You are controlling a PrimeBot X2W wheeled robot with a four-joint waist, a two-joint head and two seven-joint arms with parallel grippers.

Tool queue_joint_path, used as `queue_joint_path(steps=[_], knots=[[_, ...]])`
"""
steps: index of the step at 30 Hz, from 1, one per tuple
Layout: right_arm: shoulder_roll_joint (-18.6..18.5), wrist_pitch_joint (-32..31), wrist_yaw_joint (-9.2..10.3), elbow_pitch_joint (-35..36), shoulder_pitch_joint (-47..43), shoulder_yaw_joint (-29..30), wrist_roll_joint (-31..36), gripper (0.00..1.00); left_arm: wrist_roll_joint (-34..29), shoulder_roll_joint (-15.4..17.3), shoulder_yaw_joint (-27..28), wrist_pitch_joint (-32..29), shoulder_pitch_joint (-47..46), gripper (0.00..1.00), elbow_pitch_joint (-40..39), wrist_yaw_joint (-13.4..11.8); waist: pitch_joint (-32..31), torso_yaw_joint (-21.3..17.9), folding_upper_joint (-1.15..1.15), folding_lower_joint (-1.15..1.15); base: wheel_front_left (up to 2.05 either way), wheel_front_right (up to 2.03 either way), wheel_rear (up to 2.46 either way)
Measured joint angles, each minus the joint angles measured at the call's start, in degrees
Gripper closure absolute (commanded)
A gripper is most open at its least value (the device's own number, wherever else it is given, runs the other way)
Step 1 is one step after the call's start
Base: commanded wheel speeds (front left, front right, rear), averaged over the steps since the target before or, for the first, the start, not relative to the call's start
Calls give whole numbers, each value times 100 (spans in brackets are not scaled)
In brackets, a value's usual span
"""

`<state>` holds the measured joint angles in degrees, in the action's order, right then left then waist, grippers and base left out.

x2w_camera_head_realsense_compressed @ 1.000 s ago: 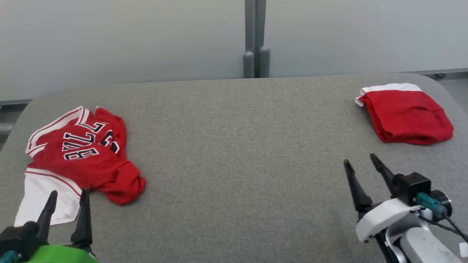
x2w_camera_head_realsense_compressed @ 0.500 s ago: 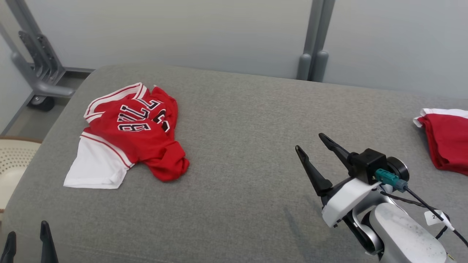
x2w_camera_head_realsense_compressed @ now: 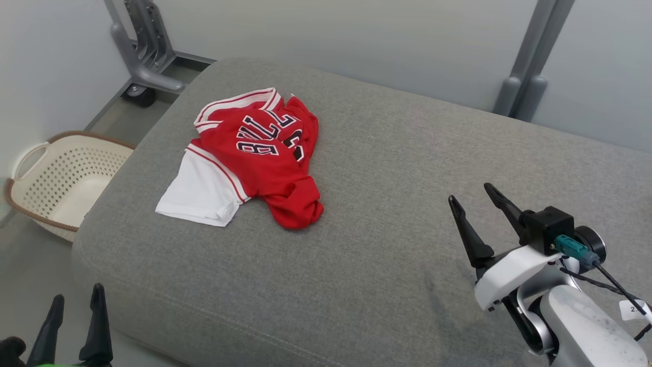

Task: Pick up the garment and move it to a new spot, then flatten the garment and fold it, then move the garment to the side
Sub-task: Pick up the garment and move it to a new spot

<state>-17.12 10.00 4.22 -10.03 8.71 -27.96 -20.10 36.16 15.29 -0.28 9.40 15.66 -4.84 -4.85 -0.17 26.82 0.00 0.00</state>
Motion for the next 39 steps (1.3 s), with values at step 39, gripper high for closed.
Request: queue_joint_path(steps=[39], knots=[[-739, -1256, -76, 1883, 1930, 88, 818, 0, 2717, 593, 1647, -3595, -4916, 0, 2298, -230, 2801, -1197, 0, 1, 0, 0, 0]])
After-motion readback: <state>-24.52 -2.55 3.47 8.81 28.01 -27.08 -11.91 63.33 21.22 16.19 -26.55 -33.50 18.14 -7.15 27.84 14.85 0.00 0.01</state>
